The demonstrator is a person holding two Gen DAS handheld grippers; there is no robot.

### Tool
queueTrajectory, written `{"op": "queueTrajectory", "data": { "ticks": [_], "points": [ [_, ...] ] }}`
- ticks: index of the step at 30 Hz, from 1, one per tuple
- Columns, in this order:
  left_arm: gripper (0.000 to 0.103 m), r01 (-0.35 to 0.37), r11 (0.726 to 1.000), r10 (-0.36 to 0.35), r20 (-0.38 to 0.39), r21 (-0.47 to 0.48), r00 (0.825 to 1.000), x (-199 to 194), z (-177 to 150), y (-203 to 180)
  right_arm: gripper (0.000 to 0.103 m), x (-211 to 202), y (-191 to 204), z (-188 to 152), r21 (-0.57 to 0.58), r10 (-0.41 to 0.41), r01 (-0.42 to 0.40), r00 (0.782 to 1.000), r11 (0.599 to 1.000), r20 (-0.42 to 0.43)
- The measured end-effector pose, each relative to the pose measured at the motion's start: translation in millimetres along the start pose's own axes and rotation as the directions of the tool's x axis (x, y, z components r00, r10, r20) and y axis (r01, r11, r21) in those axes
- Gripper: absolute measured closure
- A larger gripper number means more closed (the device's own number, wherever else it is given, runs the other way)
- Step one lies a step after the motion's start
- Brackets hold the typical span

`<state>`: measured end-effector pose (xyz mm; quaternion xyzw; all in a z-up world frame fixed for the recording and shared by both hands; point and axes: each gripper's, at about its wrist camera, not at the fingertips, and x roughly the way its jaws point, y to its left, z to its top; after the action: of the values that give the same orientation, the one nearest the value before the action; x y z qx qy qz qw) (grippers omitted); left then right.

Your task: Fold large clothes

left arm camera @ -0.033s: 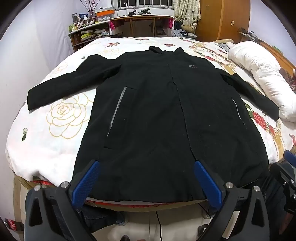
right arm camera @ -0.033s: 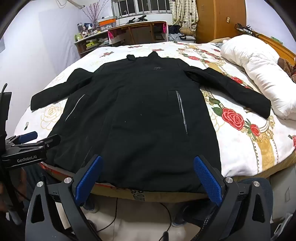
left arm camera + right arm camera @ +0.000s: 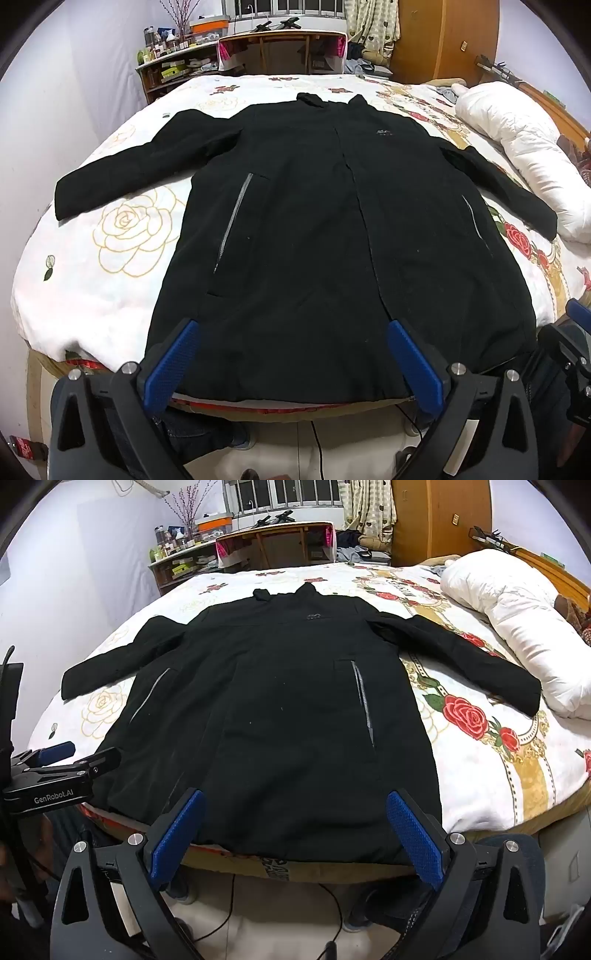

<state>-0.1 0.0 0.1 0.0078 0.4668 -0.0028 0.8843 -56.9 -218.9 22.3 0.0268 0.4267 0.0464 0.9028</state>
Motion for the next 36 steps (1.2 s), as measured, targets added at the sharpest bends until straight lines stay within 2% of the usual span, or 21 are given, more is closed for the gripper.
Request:
{"op": "queueTrajectory", "data": {
  "ticks": [36],
  "points": [
    [0.000, 0.003, 1.000, -0.003, 0.003, 0.010, 1.000, 0.5, 0.3, -3.0, 0.004, 2.1, 3.5, 1.2, -0.015, -0.022, 0.021, 1.000, 1.000, -0.005]
  ]
}}
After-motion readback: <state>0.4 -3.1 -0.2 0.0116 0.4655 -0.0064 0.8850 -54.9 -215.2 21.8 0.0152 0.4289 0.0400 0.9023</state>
